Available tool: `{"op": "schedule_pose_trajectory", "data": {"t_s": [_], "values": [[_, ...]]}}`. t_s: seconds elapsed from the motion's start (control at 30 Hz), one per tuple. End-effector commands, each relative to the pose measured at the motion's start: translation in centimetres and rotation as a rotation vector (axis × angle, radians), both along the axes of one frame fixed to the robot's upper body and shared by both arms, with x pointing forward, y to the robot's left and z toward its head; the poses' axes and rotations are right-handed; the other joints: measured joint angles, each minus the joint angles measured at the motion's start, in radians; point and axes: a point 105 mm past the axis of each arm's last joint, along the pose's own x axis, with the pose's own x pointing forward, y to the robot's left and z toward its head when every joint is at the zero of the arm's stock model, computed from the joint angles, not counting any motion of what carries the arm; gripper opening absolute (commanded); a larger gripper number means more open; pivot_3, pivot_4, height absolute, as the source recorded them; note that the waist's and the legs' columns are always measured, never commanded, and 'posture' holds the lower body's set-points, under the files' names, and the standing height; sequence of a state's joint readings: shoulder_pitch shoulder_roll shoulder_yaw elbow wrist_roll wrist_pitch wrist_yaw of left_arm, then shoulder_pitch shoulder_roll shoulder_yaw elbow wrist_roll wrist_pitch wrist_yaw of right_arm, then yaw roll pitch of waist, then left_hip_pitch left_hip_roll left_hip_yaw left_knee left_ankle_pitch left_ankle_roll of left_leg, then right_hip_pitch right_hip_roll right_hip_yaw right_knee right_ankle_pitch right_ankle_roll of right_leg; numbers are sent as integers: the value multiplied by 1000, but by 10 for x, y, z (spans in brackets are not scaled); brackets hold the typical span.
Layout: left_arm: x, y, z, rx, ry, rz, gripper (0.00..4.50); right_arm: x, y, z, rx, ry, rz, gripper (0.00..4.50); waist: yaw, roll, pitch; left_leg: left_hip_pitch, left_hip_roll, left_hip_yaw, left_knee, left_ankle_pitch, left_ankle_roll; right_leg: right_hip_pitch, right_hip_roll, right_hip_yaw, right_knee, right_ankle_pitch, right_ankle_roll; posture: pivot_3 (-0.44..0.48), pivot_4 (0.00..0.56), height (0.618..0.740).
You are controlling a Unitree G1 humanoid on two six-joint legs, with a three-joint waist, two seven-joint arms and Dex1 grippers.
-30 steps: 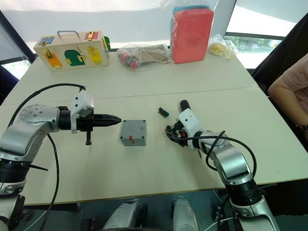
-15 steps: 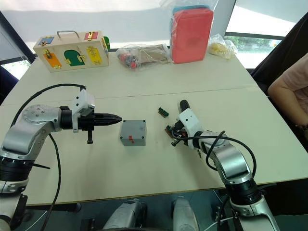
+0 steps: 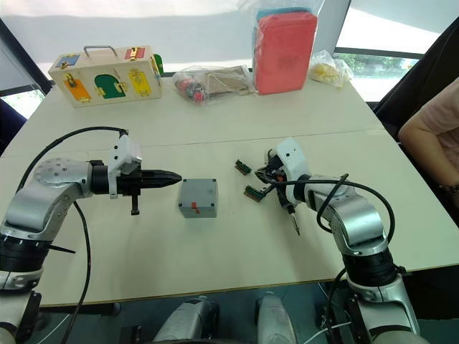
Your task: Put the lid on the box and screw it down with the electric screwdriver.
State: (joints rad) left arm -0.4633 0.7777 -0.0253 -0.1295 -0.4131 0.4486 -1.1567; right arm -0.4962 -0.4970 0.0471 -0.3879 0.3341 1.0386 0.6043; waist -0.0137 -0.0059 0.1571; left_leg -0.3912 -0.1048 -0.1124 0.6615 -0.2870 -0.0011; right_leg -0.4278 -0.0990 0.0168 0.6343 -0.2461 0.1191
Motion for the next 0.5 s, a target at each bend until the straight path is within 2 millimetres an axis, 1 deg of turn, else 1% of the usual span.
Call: {"op": "schedule_pose_trajectory", "data": {"t_s": [0.03,0.1,0.2,0.3,0.5], "values": [[-3,2,8,16,-44,-9,0,-10,36,27,39,-56,157,76,-3,0,0,0,0,0,0,0,0,0,0,0,0,0,0,0,150,740],[-4,1,8,15,-47,-4,0,-10,57,29,50,-45,213,76,-2,1,0,0,0,0,0,-1,2,0,0,0,0,0,0,0,150,740],[-5,-1,9,14,-52,-1,0,-10,74,26,38,-36,258,76,-2,1,0,0,1,0,0,1,-2,-1,0,0,0,0,0,0,150,740],[-7,-2,10,12,-52,0,0,-5,79,21,22,-31,259,76,4,1,0,0,-1,0,0,2,-3,0,0,0,-1,0,0,0,150,740],[-11,-2,9,11,-50,14,0,1,81,14,-2,-23,268,76,0,1,0,0,-2,0,0,1,-2,0,-2,0,0,0,0,0,150,740]]}}
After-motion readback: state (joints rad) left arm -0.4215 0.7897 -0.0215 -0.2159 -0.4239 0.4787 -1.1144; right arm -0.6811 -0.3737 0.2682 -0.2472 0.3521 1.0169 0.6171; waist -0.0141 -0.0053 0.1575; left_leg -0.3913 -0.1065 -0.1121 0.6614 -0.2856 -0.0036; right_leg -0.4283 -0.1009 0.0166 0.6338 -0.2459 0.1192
